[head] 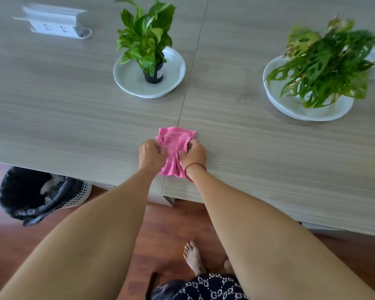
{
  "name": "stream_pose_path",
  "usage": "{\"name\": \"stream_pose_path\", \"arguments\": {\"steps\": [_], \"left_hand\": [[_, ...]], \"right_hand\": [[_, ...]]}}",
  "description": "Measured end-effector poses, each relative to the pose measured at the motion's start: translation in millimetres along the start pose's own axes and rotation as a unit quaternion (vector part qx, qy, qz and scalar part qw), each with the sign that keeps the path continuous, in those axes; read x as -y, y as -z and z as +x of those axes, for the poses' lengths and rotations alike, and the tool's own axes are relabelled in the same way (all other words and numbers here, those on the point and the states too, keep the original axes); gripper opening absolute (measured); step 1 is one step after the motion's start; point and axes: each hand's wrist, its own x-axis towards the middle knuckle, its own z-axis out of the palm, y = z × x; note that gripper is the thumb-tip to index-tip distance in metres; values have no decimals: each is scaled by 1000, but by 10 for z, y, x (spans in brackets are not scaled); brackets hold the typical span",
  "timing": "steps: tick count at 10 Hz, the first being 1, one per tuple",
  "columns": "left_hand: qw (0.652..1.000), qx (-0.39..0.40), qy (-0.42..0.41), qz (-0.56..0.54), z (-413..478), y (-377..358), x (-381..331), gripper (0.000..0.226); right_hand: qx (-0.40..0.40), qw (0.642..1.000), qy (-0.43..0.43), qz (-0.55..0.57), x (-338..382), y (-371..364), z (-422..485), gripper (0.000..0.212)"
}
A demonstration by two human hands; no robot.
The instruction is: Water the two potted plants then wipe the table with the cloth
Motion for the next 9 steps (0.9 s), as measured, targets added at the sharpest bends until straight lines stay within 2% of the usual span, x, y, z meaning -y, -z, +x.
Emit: {"name": "stream_pose_path", "arguments": {"steps": [2, 3, 4, 5, 6, 7, 8, 9], "left_hand": [[998, -35, 39, 40, 95, 360, 264, 37], [995, -63, 58, 42, 91, 531, 440, 19], [993, -66, 76, 55, 73, 570, 479, 19], [988, -77, 102, 92, 8, 550, 383, 30], [972, -137, 104, 157, -113, 475, 117, 49], [975, -141, 38, 169, -185, 278, -221, 57], [985, -79, -30, 152, -241, -93, -573, 56], [978, -8, -113, 173, -401, -551, -880, 64]], "right_hand": [[39, 999, 18, 6, 134, -236, -147, 20], [57, 998, 26, 4, 204, -438, -251, 22], [45, 999, 8, -2, 234, -537, -291, 24], [53, 998, 11, -28, 199, -400, -272, 24], [29, 997, 29, -60, 112, -70, -115, 30], [-18, 994, 34, -100, -49, 421, 98, 33], [-69, 982, 42, -173, -315, 997, 261, 33], [-76, 966, 56, -240, -533, 1448, 325, 46]]}}
